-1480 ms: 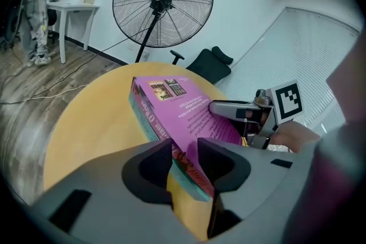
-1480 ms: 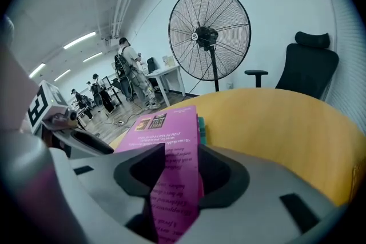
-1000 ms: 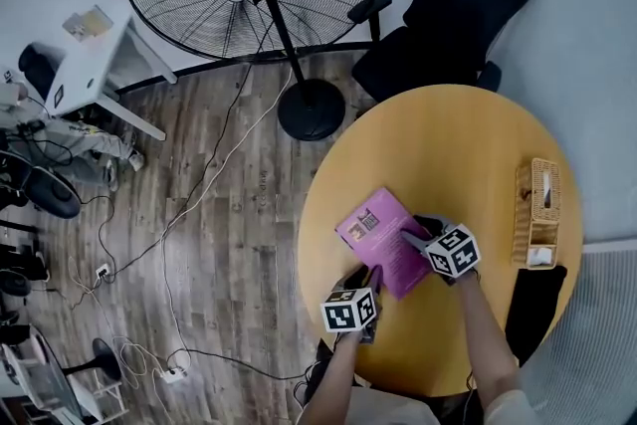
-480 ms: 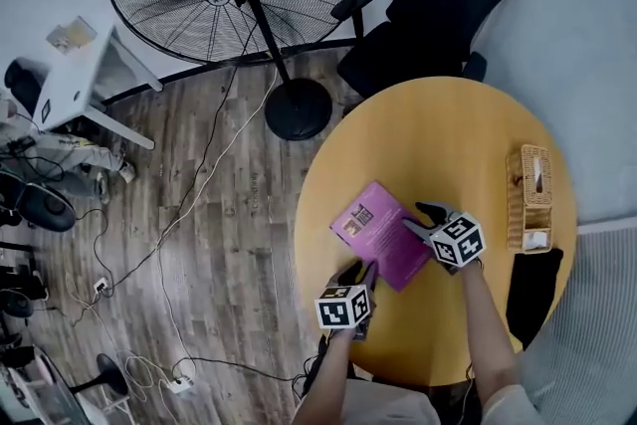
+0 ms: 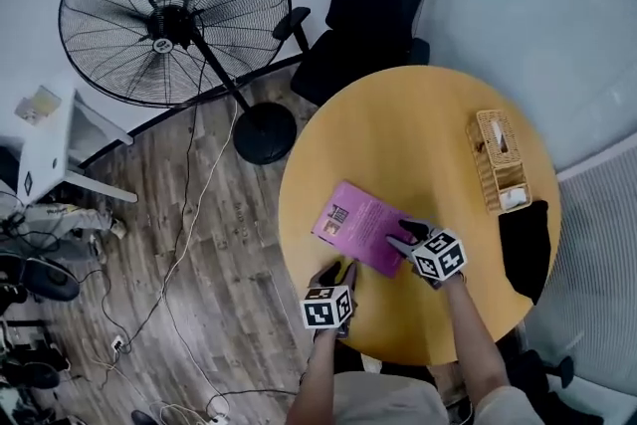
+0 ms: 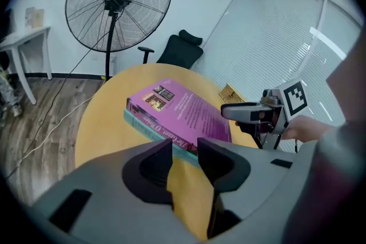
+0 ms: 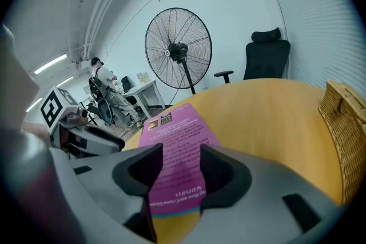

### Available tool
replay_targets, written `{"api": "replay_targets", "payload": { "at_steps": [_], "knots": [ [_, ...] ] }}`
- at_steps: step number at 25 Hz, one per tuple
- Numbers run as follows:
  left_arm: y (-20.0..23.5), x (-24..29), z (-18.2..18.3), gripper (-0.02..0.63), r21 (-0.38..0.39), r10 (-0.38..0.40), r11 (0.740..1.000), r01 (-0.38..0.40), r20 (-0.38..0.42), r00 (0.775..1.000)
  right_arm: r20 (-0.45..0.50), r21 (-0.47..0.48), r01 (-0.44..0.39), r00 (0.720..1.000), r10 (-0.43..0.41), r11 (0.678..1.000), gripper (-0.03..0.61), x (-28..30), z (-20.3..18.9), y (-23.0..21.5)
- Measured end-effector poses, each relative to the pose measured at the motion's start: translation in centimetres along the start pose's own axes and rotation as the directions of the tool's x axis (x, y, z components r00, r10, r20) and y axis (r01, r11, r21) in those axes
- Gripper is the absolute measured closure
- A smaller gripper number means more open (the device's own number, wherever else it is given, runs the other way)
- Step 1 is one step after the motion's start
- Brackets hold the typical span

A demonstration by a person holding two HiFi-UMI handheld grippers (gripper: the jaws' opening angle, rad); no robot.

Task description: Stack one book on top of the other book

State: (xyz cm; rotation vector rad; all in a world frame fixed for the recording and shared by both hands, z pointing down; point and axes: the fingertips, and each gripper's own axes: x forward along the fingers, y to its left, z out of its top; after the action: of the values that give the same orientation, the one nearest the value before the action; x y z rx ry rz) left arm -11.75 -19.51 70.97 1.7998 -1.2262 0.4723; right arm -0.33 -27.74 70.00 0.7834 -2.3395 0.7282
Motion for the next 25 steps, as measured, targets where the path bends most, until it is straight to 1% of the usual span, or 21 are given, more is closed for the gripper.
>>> {"api": "replay_targets", "payload": {
  "at_steps": [2,4,9,12,15,18,21,25],
  "knots": [
    [-0.1,-0.6,-0.2,0.459,0.005,-0.007,1.000,0.007,-0.001,1.000,-0.029,0.005,0.006,1.000,-0.006,1.000,0.368,0.0,-2.0,0.8],
    [-0.3,-1.2,-0.3,0.460,0.014,-0.001,1.000,0.001,0.006,1.000,-0.042,-0.011,0.016,0.999,-0.017,1.000,0.368,0.1,-3.3,1.3],
    [-1.2,-3.1,-1.1,0.459,0.060,0.032,0.998,-0.034,0.043,0.999,0.039,-0.012,0.062,0.997,-0.061,0.998,0.367,-1.4,-2.7,1.4],
    [-1.9,-4.7,-2.0,0.460,0.090,0.046,0.995,-0.052,0.064,0.997,0.060,-0.012,0.077,0.995,-0.076,0.997,0.365,-2.9,-3.1,2.6],
    [-3.1,-6.4,-2.5,0.459,0.129,0.044,0.990,-0.056,0.099,0.994,0.091,0.013,0.080,0.992,-0.081,0.997,0.365,-5.3,-4.0,4.6],
    [-4.1,-7.9,-2.9,0.460,0.162,0.046,0.984,-0.069,0.139,0.989,0.138,0.064,0.094,0.985,-0.102,0.994,0.365,-7.8,-5.1,6.9],
    [-4.9,-9.4,-3.4,0.460,0.171,0.049,0.982,-0.079,0.175,0.983,0.177,0.104,0.109,0.976,-0.126,0.989,0.365,-9.7,-5.9,9.0],
    [-5.8,-11.0,-4.3,0.460,0.180,0.036,0.981,-0.076,0.219,0.975,0.211,0.134,0.138,0.964,-0.165,0.981,0.365,-11.7,-6.5,10.8]
  ]
}}
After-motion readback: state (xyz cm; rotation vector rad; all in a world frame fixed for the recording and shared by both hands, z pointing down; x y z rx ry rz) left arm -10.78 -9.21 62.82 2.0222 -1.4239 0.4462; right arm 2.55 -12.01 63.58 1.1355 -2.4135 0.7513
